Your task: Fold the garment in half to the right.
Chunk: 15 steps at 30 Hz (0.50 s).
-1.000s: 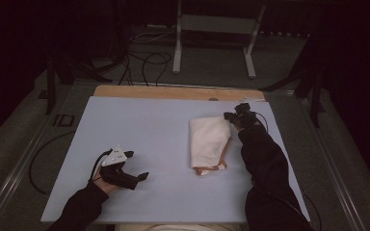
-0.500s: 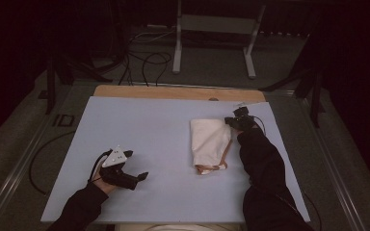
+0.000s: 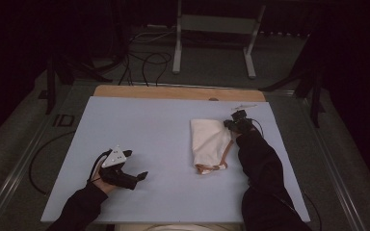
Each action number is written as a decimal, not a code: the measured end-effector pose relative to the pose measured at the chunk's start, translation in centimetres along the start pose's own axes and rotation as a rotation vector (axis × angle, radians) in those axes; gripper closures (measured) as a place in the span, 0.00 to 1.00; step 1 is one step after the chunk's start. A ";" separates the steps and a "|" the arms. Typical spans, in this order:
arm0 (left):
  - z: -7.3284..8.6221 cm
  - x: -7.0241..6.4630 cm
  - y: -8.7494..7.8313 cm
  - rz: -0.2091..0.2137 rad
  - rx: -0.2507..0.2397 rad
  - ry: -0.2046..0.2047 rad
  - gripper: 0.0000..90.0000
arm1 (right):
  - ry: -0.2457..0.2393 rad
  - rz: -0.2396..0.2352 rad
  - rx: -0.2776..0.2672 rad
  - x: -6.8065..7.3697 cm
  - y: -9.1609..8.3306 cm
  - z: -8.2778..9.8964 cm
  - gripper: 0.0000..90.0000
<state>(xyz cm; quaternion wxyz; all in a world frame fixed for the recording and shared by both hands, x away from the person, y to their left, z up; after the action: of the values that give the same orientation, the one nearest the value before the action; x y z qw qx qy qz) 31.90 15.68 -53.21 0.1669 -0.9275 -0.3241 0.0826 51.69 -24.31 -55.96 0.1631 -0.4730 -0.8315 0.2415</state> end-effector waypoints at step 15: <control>-0.2 0.1 -0.2 0.000 -0.002 0.006 0.00 | 0.047 -0.050 -0.039 0.4 -1.5 -1.4 0.40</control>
<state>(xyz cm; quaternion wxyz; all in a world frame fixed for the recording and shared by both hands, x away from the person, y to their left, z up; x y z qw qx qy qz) 31.87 15.85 -52.95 0.1672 -0.9279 -0.3238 0.0794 51.11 -24.27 -53.90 0.1794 -0.4607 -0.8436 0.2098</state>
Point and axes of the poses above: each handheld gripper's, and its own axes: y roughly forward along the jaws, z roughly out of its underside, x roughly to its left, the point moved 5 cm from there along y, roughly forward along the jaws, and after that the axes turned 11 degrees about -x, right-handed, at the moved point
